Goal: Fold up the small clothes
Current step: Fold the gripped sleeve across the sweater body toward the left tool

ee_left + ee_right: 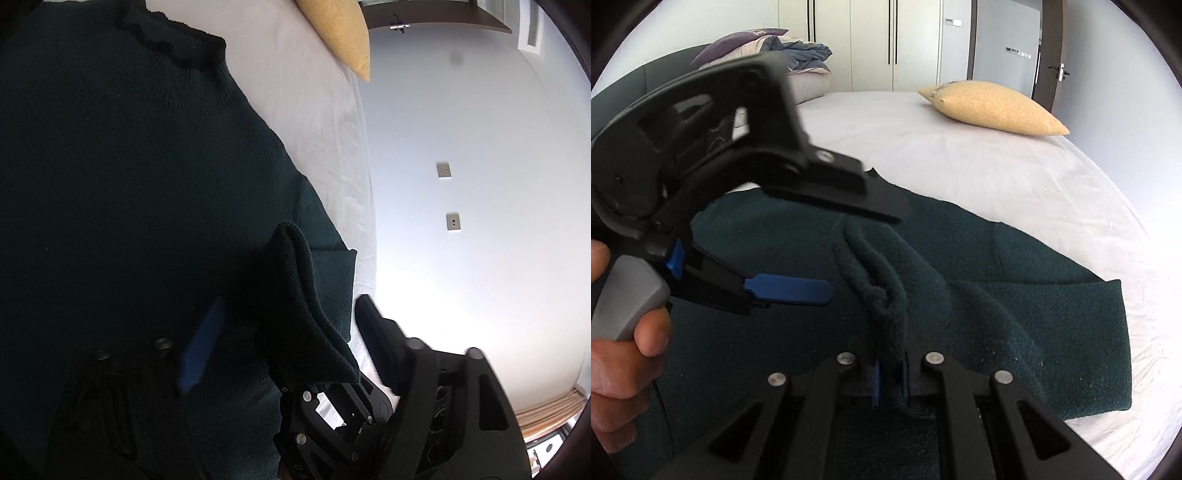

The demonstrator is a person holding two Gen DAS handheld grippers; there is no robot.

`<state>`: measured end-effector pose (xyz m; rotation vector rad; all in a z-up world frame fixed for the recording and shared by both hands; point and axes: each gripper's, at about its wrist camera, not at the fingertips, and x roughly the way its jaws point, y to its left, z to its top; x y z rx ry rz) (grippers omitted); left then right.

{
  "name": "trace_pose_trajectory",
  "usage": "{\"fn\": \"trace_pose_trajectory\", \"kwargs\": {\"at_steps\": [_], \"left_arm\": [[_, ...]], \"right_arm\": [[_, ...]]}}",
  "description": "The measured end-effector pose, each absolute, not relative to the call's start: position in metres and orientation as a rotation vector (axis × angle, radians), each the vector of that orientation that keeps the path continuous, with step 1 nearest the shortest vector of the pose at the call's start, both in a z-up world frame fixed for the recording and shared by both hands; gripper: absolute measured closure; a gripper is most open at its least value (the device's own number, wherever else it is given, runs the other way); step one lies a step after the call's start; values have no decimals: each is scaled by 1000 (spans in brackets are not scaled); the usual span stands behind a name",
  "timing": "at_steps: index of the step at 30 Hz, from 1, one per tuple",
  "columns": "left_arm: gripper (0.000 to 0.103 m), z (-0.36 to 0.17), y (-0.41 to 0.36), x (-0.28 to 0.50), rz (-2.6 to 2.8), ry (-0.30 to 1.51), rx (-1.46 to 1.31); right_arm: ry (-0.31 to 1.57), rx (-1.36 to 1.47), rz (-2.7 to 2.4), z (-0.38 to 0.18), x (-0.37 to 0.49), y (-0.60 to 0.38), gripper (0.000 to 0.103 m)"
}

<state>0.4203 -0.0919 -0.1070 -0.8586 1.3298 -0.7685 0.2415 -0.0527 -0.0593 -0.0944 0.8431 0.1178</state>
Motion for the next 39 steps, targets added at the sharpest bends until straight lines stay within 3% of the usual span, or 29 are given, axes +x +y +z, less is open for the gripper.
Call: {"fn": "trace_pose_trajectory", "kwargs": {"at_steps": [1,3,4,7,9,12,16,18,26,39], "left_arm": [[75,-108,-92,422,-765,1334,-859],[84,-107,-90,423,-762,1330,-851],[94,-106,-90,423,-764,1324,-838],[95,-97,-84,413,-761,1290,-814],[96,-91,-73,412,-755,1270,-812],[96,-76,-55,410,-727,1220,-780],[96,-53,-17,399,-707,1154,-780],[96,-40,-1,398,-697,1120,-776],[96,-8,48,390,-651,1038,-778],[96,-57,140,379,-534,1020,-877]], "right_arm": [[844,-96,121,-59,242,-52,93],[848,-86,127,-59,241,-52,92],[847,-72,127,-59,237,-53,91],[848,52,132,-54,222,-69,73],[824,229,127,-48,211,-97,34],[767,626,105,-55,185,-161,20],[691,1268,141,-106,158,-227,18],[658,1410,189,-118,159,-232,18],[655,1544,267,-127,205,-215,11],[667,1565,243,-133,208,-215,12]]}}
